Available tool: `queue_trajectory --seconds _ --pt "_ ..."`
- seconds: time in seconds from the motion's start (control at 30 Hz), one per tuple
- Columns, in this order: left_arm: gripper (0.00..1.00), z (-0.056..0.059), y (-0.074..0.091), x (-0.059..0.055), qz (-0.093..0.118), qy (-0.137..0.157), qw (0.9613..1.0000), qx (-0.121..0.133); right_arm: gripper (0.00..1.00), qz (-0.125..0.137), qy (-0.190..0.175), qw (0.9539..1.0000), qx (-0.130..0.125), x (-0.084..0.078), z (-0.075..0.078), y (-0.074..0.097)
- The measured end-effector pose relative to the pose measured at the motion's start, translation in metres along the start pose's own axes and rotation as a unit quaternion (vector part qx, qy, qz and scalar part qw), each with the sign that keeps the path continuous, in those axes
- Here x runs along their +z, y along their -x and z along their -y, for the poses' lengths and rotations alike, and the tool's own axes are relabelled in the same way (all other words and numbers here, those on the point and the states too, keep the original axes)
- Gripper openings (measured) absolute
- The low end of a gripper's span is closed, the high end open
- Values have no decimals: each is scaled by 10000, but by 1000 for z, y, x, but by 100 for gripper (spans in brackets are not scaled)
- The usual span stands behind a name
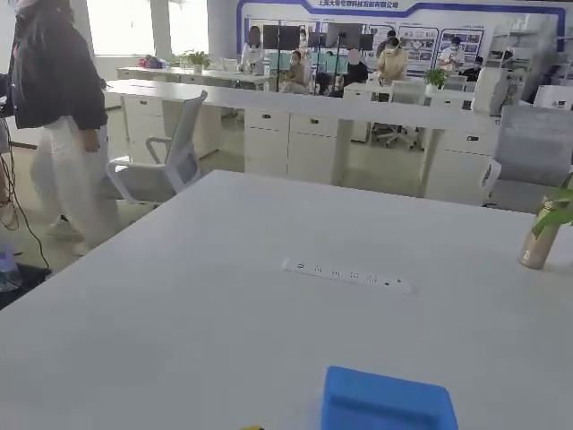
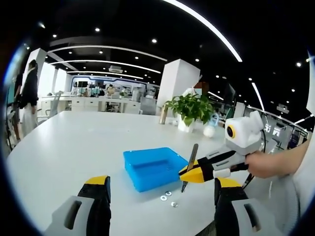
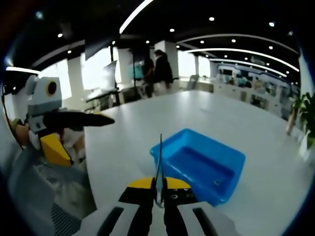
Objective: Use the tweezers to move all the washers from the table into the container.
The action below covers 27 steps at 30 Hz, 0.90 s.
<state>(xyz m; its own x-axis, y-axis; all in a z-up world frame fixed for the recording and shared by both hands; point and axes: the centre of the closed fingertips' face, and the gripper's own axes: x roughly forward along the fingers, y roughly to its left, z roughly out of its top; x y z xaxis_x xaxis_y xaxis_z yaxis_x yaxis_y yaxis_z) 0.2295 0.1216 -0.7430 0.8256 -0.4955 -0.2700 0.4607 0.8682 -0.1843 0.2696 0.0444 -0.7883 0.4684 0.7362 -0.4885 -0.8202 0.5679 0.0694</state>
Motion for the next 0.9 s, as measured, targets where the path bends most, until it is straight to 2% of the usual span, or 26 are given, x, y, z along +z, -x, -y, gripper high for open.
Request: queue_trajectory --seconds 0.07,0.2,0.27,0.6,0.9 --pt "89 0 0 3 68 -56 10000 -4 3 29 -43 9999 -88 2 9 1" --pt "91 0 0 6 158 44 9999 -18 3 165 -166 9994 -250 15 21 6" --pt "92 0 -1 7 197 60 9998 -28 3 173 -199 9992 -296 16 27 6" --pt "93 4 -2 6 169 70 9997 -130 3 224 -245 9983 -489 22 36 14" --pt "94 9 -3 2 35 -86 9996 -254 3 295 -296 9979 -504 34 44 7"
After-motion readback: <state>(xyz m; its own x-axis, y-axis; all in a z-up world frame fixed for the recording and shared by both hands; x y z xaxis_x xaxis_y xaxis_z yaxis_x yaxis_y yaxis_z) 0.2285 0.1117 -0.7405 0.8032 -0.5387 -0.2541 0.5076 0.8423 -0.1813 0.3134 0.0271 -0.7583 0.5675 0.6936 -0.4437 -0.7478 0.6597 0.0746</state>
